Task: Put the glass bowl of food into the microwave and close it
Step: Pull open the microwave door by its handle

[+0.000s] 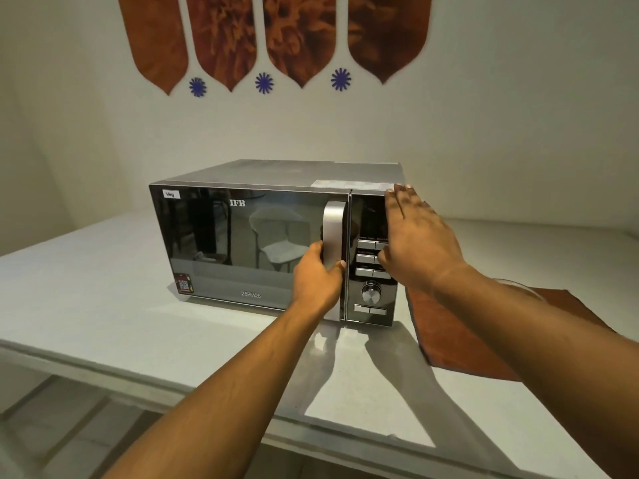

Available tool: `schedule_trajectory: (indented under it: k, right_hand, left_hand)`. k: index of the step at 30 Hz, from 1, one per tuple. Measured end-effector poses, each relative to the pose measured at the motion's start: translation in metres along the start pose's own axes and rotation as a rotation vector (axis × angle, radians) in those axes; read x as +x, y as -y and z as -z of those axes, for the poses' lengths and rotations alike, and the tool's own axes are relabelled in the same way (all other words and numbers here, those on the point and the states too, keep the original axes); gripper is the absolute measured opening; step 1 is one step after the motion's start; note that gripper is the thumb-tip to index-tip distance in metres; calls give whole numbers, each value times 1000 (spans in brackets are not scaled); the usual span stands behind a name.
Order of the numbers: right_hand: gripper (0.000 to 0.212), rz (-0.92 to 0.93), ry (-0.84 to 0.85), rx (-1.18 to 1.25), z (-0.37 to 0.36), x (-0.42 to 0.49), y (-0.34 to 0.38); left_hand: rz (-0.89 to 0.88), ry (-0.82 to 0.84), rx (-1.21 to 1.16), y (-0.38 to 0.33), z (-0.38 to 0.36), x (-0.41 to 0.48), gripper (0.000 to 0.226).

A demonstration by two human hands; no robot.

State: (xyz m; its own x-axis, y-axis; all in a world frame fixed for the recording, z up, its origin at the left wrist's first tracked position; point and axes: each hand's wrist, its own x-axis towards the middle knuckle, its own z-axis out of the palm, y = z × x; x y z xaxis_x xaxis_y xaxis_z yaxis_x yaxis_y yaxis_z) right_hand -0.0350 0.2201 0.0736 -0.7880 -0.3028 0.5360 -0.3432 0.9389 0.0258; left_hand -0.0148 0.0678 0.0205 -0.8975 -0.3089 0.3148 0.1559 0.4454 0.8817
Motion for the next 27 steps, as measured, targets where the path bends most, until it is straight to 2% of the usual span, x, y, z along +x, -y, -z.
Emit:
schedule_trajectory:
  k: [10, 15, 16, 19, 21, 24, 27]
  right_hand:
    - [91, 72, -20, 11, -4, 1, -7]
    - [96, 74, -38, 17, -9, 1, -8]
    - [96, 73, -48, 24, -11, 1, -8]
    - [95, 78, -59, 32, -12, -1, -6]
    - [97, 84, -64, 36, -14, -2, -4]
    - [101, 90, -107, -27, -20, -2, -6]
    - [103, 70, -151, 1, -28, 1, -5]
  left_hand:
    - [-5, -125, 90, 0, -17, -3, 37]
    - [-90, -305, 55, 24, -2, -53, 13]
    - [-88, -339, 49, 30, 8, -67, 16]
    - [-33, -517, 60, 44, 48, -106, 48]
    - [-37, -673, 69, 46, 78, -126, 43]
    - [-6, -781, -80, 35, 120, -148, 26]
    - [-7, -811, -46, 35, 158, -159, 53]
